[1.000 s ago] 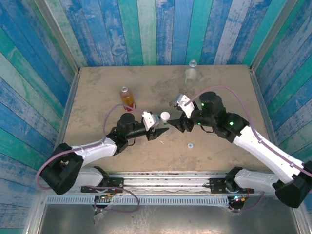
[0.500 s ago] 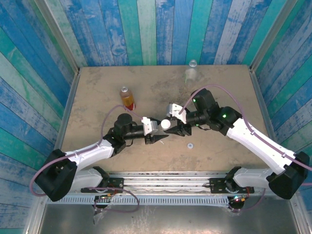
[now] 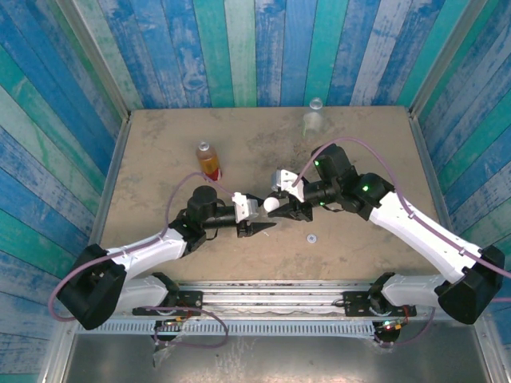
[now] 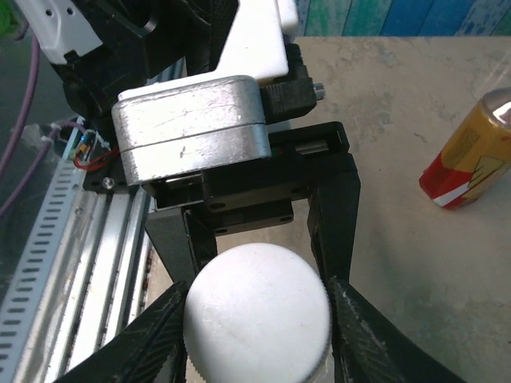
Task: Screw on the bottle caps
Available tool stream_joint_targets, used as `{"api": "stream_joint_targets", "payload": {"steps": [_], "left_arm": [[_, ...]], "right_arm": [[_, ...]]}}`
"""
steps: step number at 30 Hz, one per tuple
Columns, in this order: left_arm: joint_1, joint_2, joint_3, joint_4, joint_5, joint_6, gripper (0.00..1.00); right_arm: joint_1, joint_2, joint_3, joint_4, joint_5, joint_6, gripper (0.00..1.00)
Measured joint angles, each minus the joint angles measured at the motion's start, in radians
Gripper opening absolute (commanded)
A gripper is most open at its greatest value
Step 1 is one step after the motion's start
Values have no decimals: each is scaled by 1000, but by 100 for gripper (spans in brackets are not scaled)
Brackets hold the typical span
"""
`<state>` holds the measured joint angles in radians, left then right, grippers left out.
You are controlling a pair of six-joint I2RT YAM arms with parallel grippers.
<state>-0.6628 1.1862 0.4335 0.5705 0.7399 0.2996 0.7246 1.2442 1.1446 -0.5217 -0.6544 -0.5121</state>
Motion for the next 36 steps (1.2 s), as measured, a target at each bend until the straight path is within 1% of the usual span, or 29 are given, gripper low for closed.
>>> {"api": "stream_joint_targets", "payload": {"steps": [4, 5, 6, 7, 8, 11, 12, 15, 16, 18, 19, 21, 24, 27, 28, 30, 32, 36], "left_arm": [[0, 0, 0, 0, -9, -15, 51], [0, 0, 0, 6, -20, -24, 51], [0, 1, -2, 17, -39, -38, 48], [0, 3, -2, 27, -63, -52, 48], [0, 12, -3, 40, -91, -66, 47], [-7, 63, 9, 64, -206, -98, 48], [-10, 87, 19, 62, -249, -98, 48], [-20, 138, 51, 33, -380, -99, 47], [-22, 144, 54, 32, -414, -99, 47], [-23, 146, 55, 43, -463, -98, 48], [-25, 145, 59, 50, -472, -98, 48], [-27, 144, 68, 55, -476, -95, 49], [-23, 132, 66, 39, -440, -91, 49], [-8, 92, 48, 17, -362, -91, 49], [-2, 74, 40, 10, -335, -91, 49], [9, 34, 28, -11, -262, -87, 50], [14, 7, 27, -30, -188, -76, 50], [15, -15, 35, -83, -46, -39, 49]], "right_arm": [[0, 0, 0, 8, 14, 12, 36], [0, 0, -2, 15, 24, 22, 33], [0, 0, -7, 33, 35, 39, 30], [0, -3, -17, 58, 53, 61, 31], [0, -8, -34, 95, 81, 94, 29], [2, -25, -109, 221, 203, 225, 25], [6, -29, -139, 262, 257, 283, 23], [33, -27, -202, 352, 440, 457, 21], [44, -25, -212, 370, 485, 499, 22], [68, -22, -232, 394, 565, 566, 27], [72, -22, -241, 397, 584, 571, 32], [70, -27, -263, 396, 598, 568, 45], [53, -71, -287, 387, 557, 499, 55], [19, -169, -287, 352, 461, 401, 67], [4, -199, -278, 333, 426, 367, 69], [-25, -249, -243, 282, 342, 289, 72], [-40, -267, -203, 242, 270, 226, 73], [-40, -240, -121, 160, 122, 121, 73]]}}
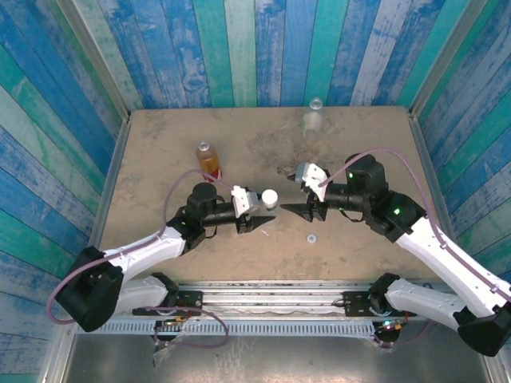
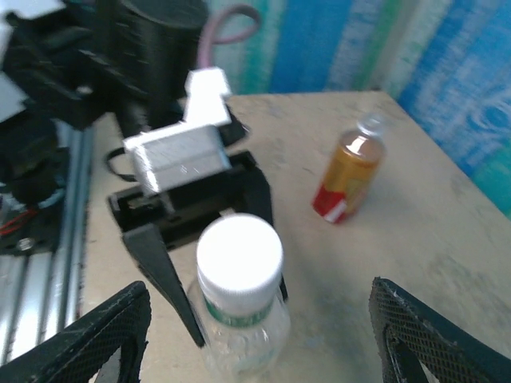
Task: Screw on the bottle caps
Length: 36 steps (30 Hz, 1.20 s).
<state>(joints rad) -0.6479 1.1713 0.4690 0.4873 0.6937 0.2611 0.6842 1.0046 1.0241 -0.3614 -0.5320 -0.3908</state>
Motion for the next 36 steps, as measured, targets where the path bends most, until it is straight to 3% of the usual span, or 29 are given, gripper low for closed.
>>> {"api": "stream_joint_targets", "payload": {"steps": [10, 23, 27, 36], "left_arm": [[0, 0, 9, -66, 130, 46, 49], [0, 0, 21, -86, 158, 57, 49], [0, 0, 26, -88, 162, 57, 49], [0, 0, 28, -93, 149, 53, 47]], "right_arm": [[1, 191, 130, -144, -214, -139, 67], [2, 276, 162, -203, -289, -204, 56], [2, 293, 168, -209, -299, -209, 46], [2, 299, 173, -216, -289, -206, 7]]}}
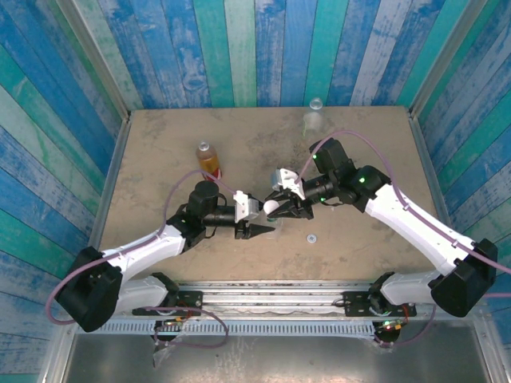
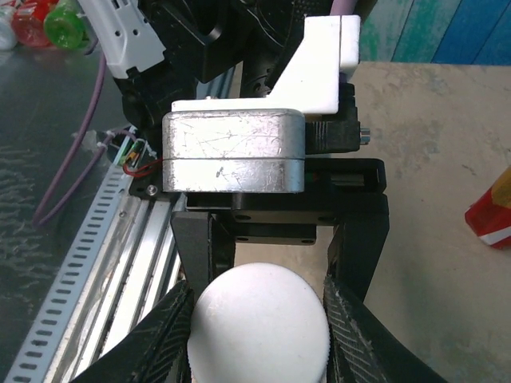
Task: Screw on the bottle caps
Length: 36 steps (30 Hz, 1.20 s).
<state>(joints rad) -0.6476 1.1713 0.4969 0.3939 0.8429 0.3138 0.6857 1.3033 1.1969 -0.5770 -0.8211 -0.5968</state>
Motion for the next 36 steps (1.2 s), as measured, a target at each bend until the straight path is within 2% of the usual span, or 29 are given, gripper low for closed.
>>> {"api": "stream_joint_targets", "payload": {"steps": [1, 6, 10, 13, 17, 21, 22, 25, 28, 30, 32, 36], "left_arm": [[0, 0, 0, 2, -10, -4, 46], [3, 6, 0, 40, -130, -51, 46], [2, 41, 9, 71, -267, -98, 46], [-2, 78, 23, 83, -353, -122, 46], [-3, 124, 37, 100, -411, -155, 46], [-4, 130, 42, 110, -438, -177, 46], [-4, 130, 42, 116, -442, -179, 46], [-1, 129, 42, 130, -432, -175, 46], [1, 125, 40, 138, -374, -153, 46], [10, 111, 33, 135, -328, -144, 46], [18, 92, 31, 122, -275, -126, 47], [18, 62, 31, 96, -172, -91, 46]], "right_arm": [[0, 0, 0, 6, 12, 14, 2], [6, -6, -16, 101, 137, 157, 1], [17, -17, -70, 226, 292, 316, 1], [48, -27, -126, 328, 454, 445, 1], [110, -27, -177, 427, 678, 578, 2], [138, -24, -191, 475, 787, 653, 10], [139, -24, -191, 482, 790, 653, 16], [129, -41, -207, 507, 759, 609, 41], [92, -103, -252, 513, 655, 533, 65], [56, -160, -269, 483, 570, 472, 74], [24, -216, -269, 448, 488, 400, 77], [14, -272, -242, 378, 346, 285, 74]]}}
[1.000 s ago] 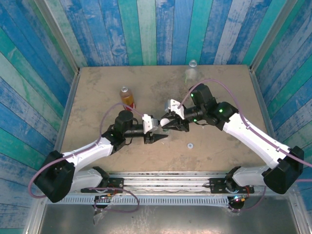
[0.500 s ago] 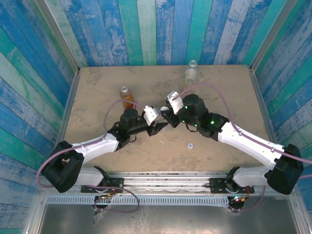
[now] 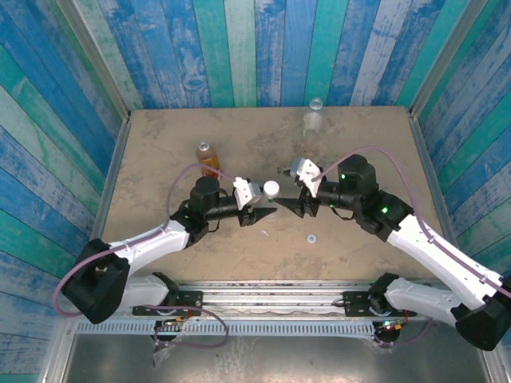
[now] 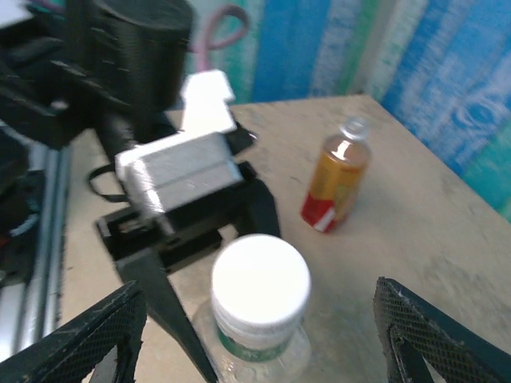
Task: Screw on the bottle caps
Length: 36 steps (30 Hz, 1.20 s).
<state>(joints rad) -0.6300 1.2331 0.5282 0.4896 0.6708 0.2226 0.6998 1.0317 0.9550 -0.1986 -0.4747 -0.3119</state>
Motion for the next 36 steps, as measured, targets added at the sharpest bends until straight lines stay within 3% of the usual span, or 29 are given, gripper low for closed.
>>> {"api": "stream_joint_targets", "payload": {"steps": [7, 16, 24, 29, 36], "left_arm": [[0, -2, 2, -49, 114, 41, 46], [0, -2, 5, -61, 160, 58, 46], [1, -2, 11, -66, 164, 61, 45], [-1, -1, 10, -44, 104, 35, 43], [-13, 23, 16, 21, -126, -25, 43]], "right_arm": [[-2, 91, 98, -112, -120, -81, 61], [-2, 158, 110, -164, -180, -101, 47], [-2, 176, 126, -178, -183, -97, 24], [-1, 176, 126, -153, -132, -42, 1], [35, 180, 80, 11, 117, 150, 0]]}}
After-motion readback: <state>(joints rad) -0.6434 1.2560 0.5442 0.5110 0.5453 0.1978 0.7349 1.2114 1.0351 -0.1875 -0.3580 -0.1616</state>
